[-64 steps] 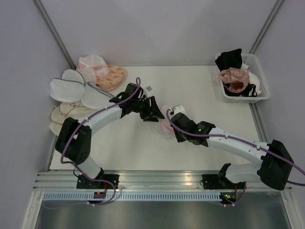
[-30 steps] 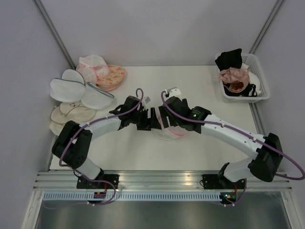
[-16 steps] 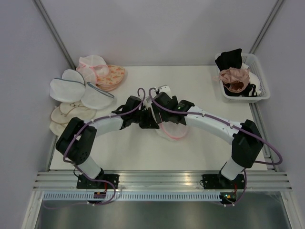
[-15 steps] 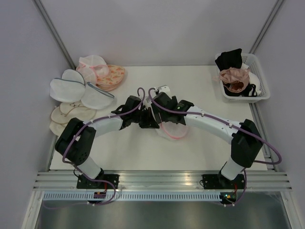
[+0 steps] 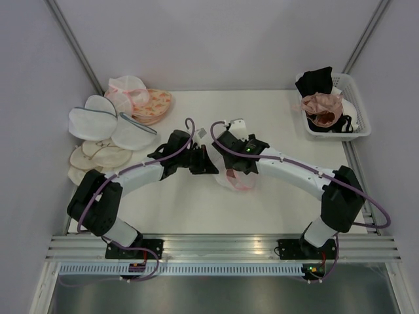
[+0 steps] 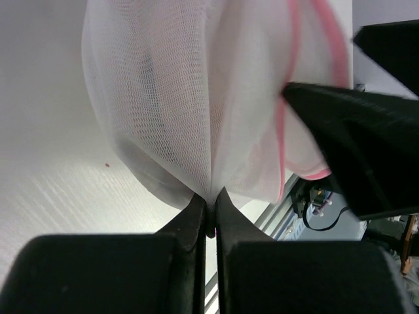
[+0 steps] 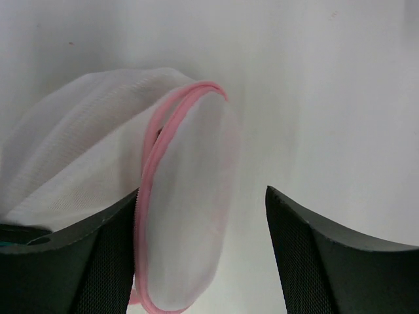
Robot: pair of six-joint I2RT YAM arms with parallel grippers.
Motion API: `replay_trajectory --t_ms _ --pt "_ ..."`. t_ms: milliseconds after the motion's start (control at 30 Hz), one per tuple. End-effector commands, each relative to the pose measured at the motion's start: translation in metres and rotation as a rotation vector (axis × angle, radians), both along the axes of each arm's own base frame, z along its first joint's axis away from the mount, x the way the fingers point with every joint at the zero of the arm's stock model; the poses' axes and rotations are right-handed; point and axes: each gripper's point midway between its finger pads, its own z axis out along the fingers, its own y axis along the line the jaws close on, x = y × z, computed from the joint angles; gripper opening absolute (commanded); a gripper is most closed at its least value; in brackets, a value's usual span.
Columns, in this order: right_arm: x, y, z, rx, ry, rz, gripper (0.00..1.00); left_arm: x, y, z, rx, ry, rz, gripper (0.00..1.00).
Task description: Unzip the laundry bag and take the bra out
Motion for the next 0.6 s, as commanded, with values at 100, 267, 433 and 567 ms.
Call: replay_trajectory --t_ms 100,267,433,567 --pt "-0.015 -0.092 0.028 -0.094 -0.083 -0.216 0.78 -0.005 0.012 -0.012 0.052 0.006 0.021 0.02" --pt "-0.022 -0.146 0.039 -0.214 -0.115 -0.359 0.81 -0.007 0.017 -0.015 0.065 0.016 0.031 0.02" --pt "-0.019 -0.098 0.042 0.04 -0.048 -0.126 0.78 -0.009 0.016 -0.015 0.061 0.025 0.027 0.02" --pt "-0.027 -0.033 0.052 0.347 -0.047 0.158 0.72 -0.011 0.015 -0.017 0.05 0.045 0.025 0.02"
